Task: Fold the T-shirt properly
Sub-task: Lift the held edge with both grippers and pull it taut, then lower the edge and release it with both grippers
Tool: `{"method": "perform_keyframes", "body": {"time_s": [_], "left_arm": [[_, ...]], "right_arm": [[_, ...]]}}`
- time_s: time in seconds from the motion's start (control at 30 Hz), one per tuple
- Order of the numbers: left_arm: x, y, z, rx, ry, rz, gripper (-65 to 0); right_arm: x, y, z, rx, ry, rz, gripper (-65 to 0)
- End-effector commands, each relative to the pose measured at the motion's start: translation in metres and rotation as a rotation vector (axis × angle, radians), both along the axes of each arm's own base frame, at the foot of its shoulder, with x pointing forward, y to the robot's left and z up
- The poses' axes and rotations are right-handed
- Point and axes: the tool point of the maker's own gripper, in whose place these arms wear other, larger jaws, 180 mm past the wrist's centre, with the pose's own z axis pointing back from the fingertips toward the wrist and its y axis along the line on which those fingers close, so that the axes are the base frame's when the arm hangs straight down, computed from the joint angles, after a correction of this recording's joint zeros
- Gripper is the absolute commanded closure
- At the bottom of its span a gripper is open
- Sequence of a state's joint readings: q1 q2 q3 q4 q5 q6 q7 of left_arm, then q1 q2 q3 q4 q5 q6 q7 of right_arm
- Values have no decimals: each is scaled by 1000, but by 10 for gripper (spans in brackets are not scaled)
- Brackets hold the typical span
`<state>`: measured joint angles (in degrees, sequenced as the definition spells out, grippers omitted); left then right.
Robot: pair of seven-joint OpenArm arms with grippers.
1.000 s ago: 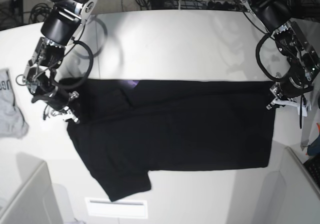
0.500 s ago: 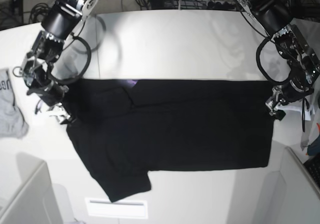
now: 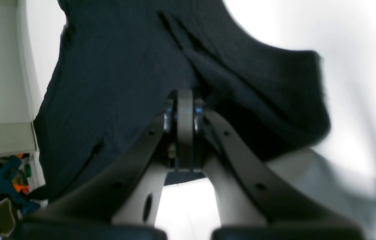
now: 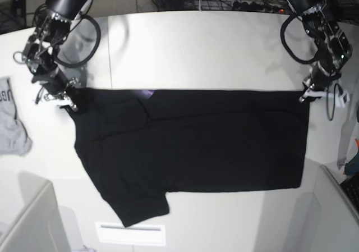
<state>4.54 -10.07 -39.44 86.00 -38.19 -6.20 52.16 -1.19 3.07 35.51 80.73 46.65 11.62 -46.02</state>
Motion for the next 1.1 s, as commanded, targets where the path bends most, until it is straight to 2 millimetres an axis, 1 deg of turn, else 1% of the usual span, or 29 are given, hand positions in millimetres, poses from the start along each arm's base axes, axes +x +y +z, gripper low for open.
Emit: {"method": "perform_keyframes", "body": {"time_s": [0.0, 0.1, 0.17, 0.23, 0.33, 0.47, 0.53, 0.57, 0.6, 0.67, 0.77, 0.87, 0.93, 1.0, 1.07], "left_arm": [[17, 0, 16, 12, -61, -23, 0], [30, -9, 13, -3, -61, -45, 0], [30, -5, 3, 20, -19, -40, 0], [33, 2, -7, 61, 25, -31, 0], [30, 11, -18, 108, 62, -15, 0], [27, 13, -24, 108, 81, -13, 0], [21, 14, -28, 120, 101, -17, 0], [16, 15, -31, 129, 117, -20, 0], [5, 17, -38, 143, 150, -23, 0], [-8, 23, -42, 166, 181, -27, 0], [-31, 30, -49, 188, 227, -34, 0], [-55, 33, -51, 219, 262, -48, 0], [-69, 39, -51, 243, 287, -57, 0], [-77, 41, -52, 252, 302, -60, 0], [-77, 43, -50, 261, 301, -62, 0]], "right_arm": [[11, -3, 8, -5, -36, 7, 0], [15, 5, -4, 8, -12, 27, 0], [18, 6, -6, 1, -25, 18, 0], [17, 9, -12, -14, -11, 27, 0], [14, 8, -19, -49, 16, 37, 0], [8, 6, -26, -87, 49, 48, 0], [1, 5, -30, -87, 62, 44, 0], [-5, 5, -34, -87, 76, 44, 0], [-11, 4, -37, -90, 86, 45, 0], [-21, 2, -39, -105, 99, 47, 0], [-40, 2, -34, -140, 97, 63, 0], [-59, 2, -28, -176, 97, 71, 0], [-72, 0, -28, -191, 111, 76, 0], [-82, 1, -30, -192, 123, 80, 0], [-86, 1, -25, -206, 118, 83, 0]]}}
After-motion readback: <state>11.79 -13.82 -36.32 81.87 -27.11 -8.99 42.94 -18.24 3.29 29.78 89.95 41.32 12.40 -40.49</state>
